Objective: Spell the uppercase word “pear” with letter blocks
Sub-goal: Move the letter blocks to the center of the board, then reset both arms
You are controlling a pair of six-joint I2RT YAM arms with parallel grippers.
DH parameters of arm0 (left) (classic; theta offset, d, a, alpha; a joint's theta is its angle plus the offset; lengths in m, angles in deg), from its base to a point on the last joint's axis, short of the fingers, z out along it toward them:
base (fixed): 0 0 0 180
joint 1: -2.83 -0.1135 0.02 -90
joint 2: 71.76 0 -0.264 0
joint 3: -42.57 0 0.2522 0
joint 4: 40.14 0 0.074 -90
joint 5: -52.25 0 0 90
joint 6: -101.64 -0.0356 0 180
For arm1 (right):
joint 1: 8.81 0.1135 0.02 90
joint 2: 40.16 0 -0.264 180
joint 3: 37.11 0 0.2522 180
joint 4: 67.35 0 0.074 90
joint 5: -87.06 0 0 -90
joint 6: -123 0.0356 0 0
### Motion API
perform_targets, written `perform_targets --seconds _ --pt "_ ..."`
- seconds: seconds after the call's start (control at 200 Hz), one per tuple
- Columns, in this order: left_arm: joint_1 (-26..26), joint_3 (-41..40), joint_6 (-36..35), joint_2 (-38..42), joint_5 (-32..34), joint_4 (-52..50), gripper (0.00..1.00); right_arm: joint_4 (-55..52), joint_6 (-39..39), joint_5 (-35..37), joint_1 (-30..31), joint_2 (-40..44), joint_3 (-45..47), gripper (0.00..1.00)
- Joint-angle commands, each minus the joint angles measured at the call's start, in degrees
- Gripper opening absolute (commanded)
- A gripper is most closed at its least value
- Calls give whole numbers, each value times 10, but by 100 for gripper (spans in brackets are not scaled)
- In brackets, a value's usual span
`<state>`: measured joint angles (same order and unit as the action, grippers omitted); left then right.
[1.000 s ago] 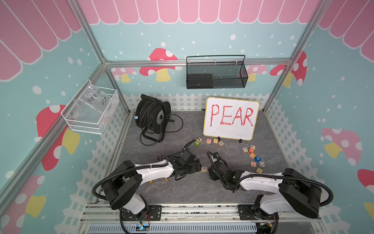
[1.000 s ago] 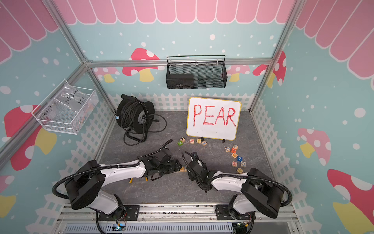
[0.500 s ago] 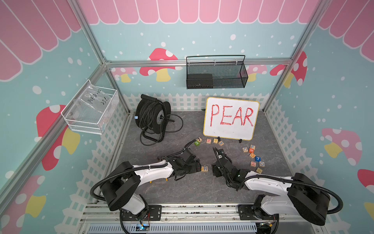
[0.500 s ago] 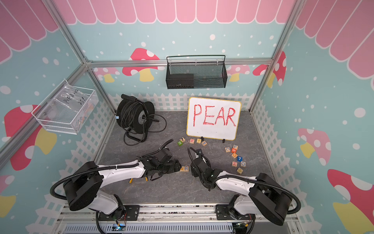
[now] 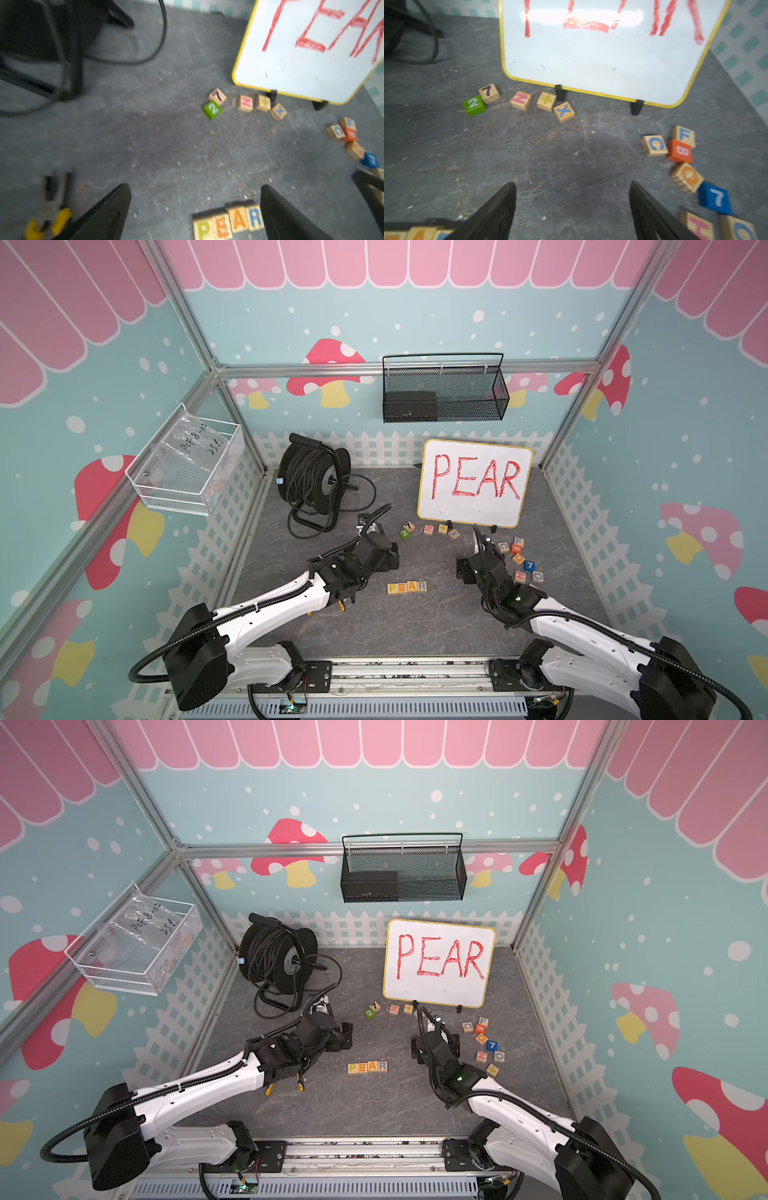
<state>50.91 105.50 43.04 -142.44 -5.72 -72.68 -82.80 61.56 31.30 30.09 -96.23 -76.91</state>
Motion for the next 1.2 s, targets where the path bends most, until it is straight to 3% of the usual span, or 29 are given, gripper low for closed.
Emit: perform_targets --seconds 0.0,0.11,0.31,0.505,0.736,0.886,0.976,1.091,1.196 --pt "-12 -18 -157 27 189 72 100 -24 -25 73 -20 29 -13 90" --pt "-72 -71 -230 62 216 187 99 -25 -32 106 -37 65 -8 93" --pt "-260 -230 -222 157 115 369 99 -9 -36 162 -74 124 15 97" --pt "-351 -336 -242 169 86 510 99 21 -28 157 -113 143 41 98" --pt "-399 -365 -244 28 44 678 100 79 -32 178 -143 103 61 98" --pt "-402 -365 -278 -92 20 831 100 209 -80 188 -152 97 114 98" --pt "-402 -359 -298 -142 -52 860 99 320 -128 183 -160 97 153 98" --pt "-399 -347 -321 -203 -68 908 100 464 -195 176 -170 88 196 98" --pt "-406 -322 -304 -174 -88 812 99 530 -222 154 -195 58 209 99"
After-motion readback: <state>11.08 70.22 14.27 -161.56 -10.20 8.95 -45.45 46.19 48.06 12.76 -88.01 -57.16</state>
